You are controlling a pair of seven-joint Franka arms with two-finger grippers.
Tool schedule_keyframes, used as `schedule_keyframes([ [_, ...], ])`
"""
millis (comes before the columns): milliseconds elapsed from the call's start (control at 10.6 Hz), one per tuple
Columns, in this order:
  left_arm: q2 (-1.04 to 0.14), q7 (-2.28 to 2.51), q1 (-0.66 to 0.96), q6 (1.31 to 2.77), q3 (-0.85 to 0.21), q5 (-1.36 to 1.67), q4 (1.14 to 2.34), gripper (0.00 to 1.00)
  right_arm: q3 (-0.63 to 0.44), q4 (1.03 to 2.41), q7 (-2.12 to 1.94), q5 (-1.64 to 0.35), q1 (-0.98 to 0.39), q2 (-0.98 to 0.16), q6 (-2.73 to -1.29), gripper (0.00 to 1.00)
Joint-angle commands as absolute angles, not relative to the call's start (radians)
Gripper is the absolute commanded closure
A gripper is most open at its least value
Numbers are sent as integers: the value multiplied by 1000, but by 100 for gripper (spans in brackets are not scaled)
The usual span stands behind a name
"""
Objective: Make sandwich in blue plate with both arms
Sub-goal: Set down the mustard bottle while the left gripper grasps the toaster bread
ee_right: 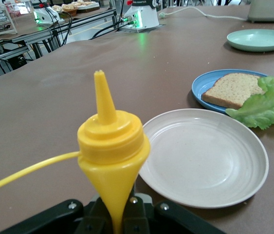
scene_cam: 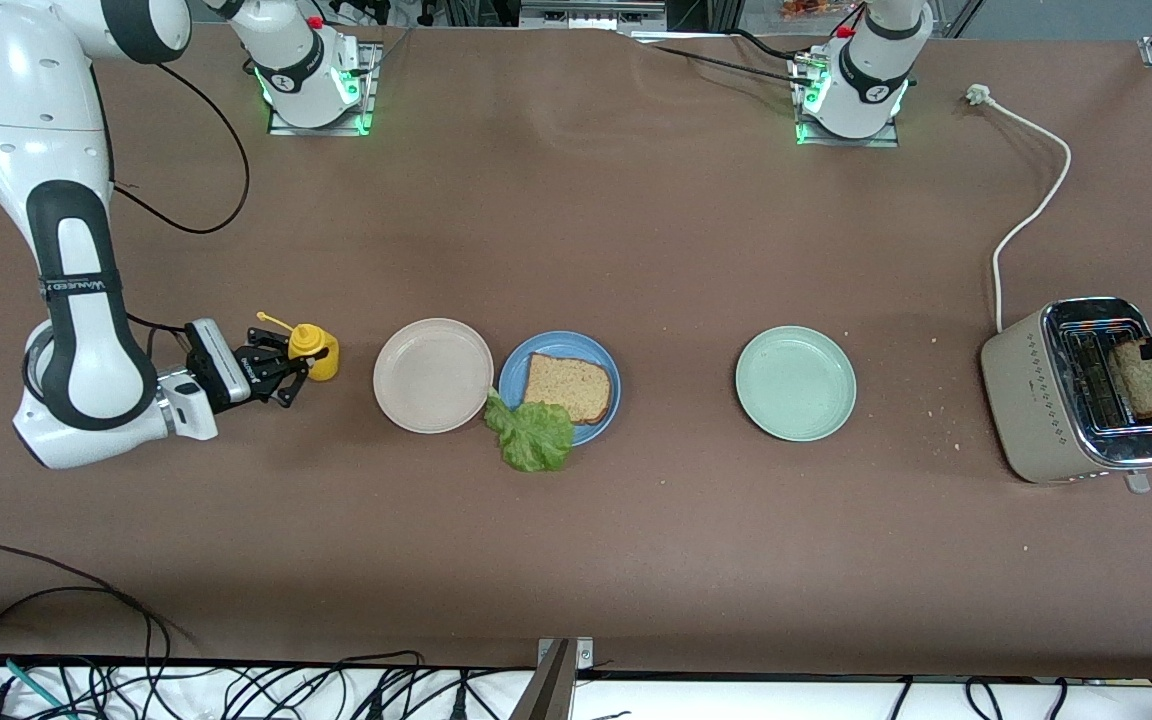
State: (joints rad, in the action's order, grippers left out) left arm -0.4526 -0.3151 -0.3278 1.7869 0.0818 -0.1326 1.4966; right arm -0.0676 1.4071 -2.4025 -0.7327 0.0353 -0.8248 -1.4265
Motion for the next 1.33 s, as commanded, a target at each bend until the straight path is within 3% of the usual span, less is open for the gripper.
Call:
schedule_keyframes([
  [0, -491, -341, -353, 1818, 71, -134, 1462, 0, -54, 1427, -2467, -785, 57, -841, -1436, 100],
  [95, -494, -341, -353, 1818, 72, -133, 1462, 10, -52, 1425, -2468, -811, 57, -860, -1437, 100],
  [284, -494, -360, -353, 1818, 71, -133, 1462, 56, -54, 1424, -2526, -863, 58, -911, -1437, 100],
  [379, -494, -368, -353, 1818, 71, -132, 1462, 75, -54, 1424, -2531, -865, 60, -911, -1437, 100],
  [473, -494, -367, -351, 1819, 71, -132, 1462, 86, -54, 1422, -2531, -865, 64, -910, -1436, 95],
  [663, -495, -367, -353, 1819, 71, -133, 1462, 97, -54, 1422, -2539, -865, 86, -910, -1430, 0],
  [1041, -483, -370, -351, 1816, 66, -132, 1460, 100, -72, 1401, -2530, -812, 124, -905, -1440, 0],
  [1231, -451, -367, -348, 1806, 61, -132, 1457, 100, -133, 1378, -2522, -795, 123, -902, -1445, 0],
])
